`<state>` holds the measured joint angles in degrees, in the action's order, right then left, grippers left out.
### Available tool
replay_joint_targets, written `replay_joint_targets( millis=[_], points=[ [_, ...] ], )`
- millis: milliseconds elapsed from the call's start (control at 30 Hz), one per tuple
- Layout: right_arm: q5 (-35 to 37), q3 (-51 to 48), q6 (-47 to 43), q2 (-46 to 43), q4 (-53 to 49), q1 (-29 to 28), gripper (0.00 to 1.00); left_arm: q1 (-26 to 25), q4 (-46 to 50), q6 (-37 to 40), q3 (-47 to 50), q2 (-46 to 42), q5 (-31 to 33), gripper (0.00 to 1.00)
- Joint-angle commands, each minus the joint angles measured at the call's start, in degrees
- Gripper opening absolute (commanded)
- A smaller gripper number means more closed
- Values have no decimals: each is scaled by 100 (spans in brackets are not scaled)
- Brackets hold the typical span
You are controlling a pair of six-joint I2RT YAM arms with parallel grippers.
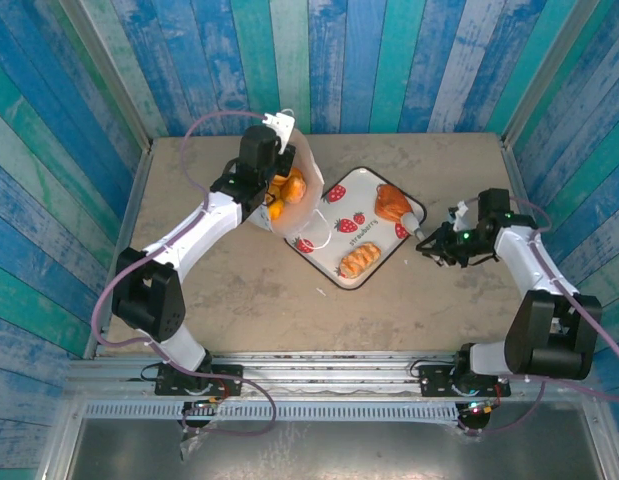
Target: Take the fake bread out of the paper bag
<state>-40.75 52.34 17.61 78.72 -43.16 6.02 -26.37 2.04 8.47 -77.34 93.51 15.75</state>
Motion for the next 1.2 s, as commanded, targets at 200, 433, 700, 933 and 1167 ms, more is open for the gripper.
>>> replay_joint_targets(
  millis=[200,433,700,933,1167],
  points=[
    [-18,134,77,518,306,-81,24,0,-266,-12,19,-167,20,0],
    [111,154,33,702,339,-66,24,0,-265,-11,-17,-151,4,0],
    [185,275,35,649,306,2,24,0,-231,-8,-19,-148,-17,0],
    [250,378,0,576,205,44,23,0,-222,6,-18,-183,-1,0],
    [337,409,-11,438,82,53,24,-2,-222,18,-5,-204,-61,0]
  ],
)
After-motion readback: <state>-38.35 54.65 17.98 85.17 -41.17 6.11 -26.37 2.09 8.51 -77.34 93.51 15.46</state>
